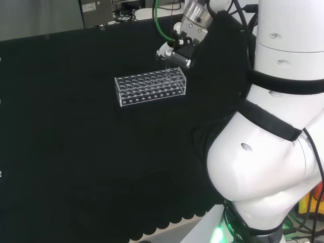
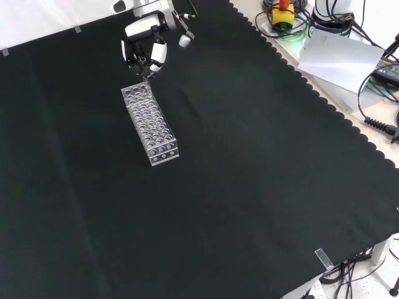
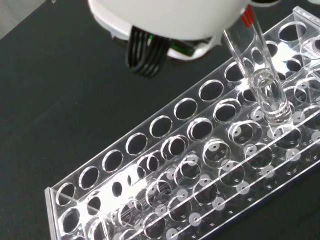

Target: Put the test tube back in the rack.

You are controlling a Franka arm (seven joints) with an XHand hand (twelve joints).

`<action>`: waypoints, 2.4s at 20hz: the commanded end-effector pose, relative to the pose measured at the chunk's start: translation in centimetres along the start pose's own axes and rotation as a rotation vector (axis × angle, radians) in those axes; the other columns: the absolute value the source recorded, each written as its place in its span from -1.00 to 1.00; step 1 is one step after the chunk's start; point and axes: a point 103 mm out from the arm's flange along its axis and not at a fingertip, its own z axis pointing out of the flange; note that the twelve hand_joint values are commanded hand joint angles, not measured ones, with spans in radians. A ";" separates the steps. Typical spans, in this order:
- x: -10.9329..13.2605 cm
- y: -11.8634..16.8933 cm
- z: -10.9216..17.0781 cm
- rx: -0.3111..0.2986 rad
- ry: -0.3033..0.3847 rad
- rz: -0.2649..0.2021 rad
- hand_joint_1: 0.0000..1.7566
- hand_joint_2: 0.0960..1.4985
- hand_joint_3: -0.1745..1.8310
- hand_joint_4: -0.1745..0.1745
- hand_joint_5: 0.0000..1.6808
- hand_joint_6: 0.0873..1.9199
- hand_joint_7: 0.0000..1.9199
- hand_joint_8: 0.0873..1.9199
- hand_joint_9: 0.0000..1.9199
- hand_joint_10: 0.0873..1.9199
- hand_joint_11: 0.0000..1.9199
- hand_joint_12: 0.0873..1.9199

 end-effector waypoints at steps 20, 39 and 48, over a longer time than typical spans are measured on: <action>-1.3 0.8 3.1 0.052 0.001 0.028 0.40 -0.26 -0.12 -1.00 0.58 -0.47 0.78 -0.50 0.69 -0.31 0.30 -0.08; -1.8 0.9 5.6 0.103 0.000 0.034 0.40 -0.26 -0.12 -1.00 0.58 -0.47 0.78 -0.50 0.69 -0.31 0.30 -0.08; -1.8 1.2 5.2 0.231 0.056 -0.020 0.36 -0.20 -0.18 -0.85 0.32 -0.31 0.38 -0.37 0.40 -0.27 0.09 0.23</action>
